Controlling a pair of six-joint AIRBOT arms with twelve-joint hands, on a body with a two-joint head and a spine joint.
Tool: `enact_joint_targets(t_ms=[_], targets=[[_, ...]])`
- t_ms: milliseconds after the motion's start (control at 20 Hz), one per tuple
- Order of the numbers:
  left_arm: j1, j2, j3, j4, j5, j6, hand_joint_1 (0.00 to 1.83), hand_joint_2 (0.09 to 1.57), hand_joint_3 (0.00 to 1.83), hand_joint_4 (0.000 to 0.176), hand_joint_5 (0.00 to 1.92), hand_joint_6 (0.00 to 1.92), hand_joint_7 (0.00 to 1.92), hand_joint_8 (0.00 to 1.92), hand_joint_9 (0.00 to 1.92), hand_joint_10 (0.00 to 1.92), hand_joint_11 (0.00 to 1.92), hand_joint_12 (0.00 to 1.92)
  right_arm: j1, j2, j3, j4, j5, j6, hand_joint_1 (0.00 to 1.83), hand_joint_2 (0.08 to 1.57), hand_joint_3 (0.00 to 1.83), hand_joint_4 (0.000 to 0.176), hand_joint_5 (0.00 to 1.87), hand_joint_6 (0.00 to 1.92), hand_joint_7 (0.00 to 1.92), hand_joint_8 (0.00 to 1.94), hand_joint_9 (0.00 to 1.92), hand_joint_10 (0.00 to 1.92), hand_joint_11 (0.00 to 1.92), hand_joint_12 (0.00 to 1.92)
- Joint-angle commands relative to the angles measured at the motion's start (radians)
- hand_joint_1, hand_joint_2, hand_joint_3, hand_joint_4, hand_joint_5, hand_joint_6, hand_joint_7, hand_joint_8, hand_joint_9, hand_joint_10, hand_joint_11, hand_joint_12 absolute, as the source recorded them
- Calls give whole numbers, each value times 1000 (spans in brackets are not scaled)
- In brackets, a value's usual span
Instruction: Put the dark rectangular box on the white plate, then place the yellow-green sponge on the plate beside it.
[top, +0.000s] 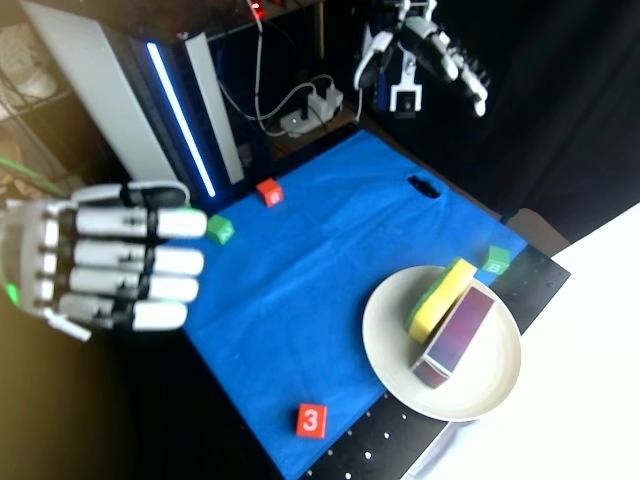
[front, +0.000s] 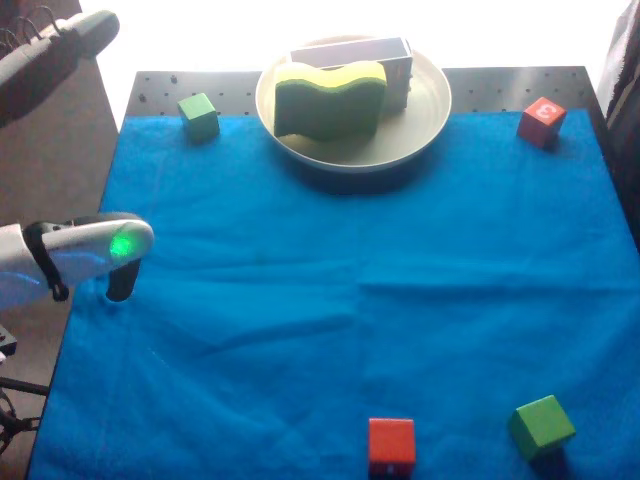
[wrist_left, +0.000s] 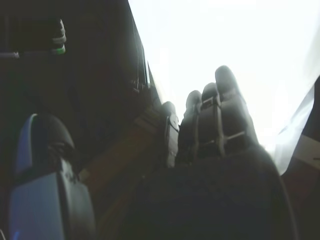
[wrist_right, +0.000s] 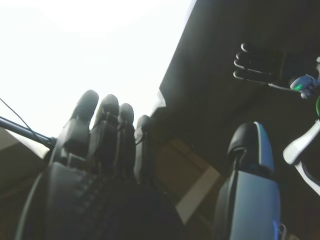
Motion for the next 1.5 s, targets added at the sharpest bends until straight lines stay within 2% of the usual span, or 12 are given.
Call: enact_joint_targets(t_ms=[0,250,450,650,800,900,950,1050,1100,1300,1350,1450], targets=[[-8,-4,3,-7,-143,-5,643,959,2,96,135,0,95,0,57,4,0,444,5,0,2,17,122,10,868,854,10,59,313,0,303,0,288,4,0,491],[-37,-10,40,-27,-196,-5,585,1020,6,126,51,4,24,4,39,3,0,247,5,0,20,20,122,10,725,889,12,48,204,0,285,1,288,2,0,609],[-87,5,51,-12,-209,11,392,1021,5,85,0,0,0,0,74,22,38,24,75,14,32,-37,123,9,666,1009,15,174,0,0,11,0,47,17,0,109],[-205,56,43,107,-209,62,204,1115,21,15,2,0,13,0,57,1,105,52,215,60,33,-153,123,-4,316,1111,13,123,0,0,0,0,24,2,30,14],[-274,78,38,184,-209,85,447,1083,0,136,349,93,317,27,210,20,139,112,298,76,30,-236,123,-44,252,1192,0,129,129,7,147,23,162,39,5,669],[-289,76,39,184,-209,85,426,1123,7,67,214,10,328,8,356,19,230,267,325,73,28,-258,123,-47,292,1151,0,138,116,996,325,123,191,279,18,1136],[-296,77,30,179,-209,81,404,1166,7,32,268,12,426,17,467,12,243,486,335,80,18,-261,124,-41,497,1141,0,48,284,1234,536,209,302,386,3,1309],[-295,73,15,156,-210,64,636,1190,2,0,768,123,836,41,803,104,244,831,335,81,10,-260,124,4,672,1179,5,16,425,409,581,32,547,145,114,1221],[-294,68,8,145,-210,43,885,1196,0,110,816,994,971,62,920,122,360,793,335,77,3,-255,124,21,794,1131,0,0,460,287,564,11,612,114,243,1083],[-281,47,-12,107,-210,-35,569,1458,7,170,380,1821,785,1,666,201,98,900,338,53,-22,-214,124,45,656,1265,0,0,828,110,842,120,744,249,271,799],[-281,39,-13,101,-210,-48,274,1415,0,34,173,1295,738,0,604,253,97,882,337,51,-22,-213,124,68,823,1279,0,74,705,1170,881,225,726,458,274,950],[-281,34,-13,96,-210,-62,10,1449,0,7,239,497,643,2,590,227,202,1061,337,46,-22,-213,124,83,846,1279,0,168,669,1438,729,656,542,1055,269,1384]])
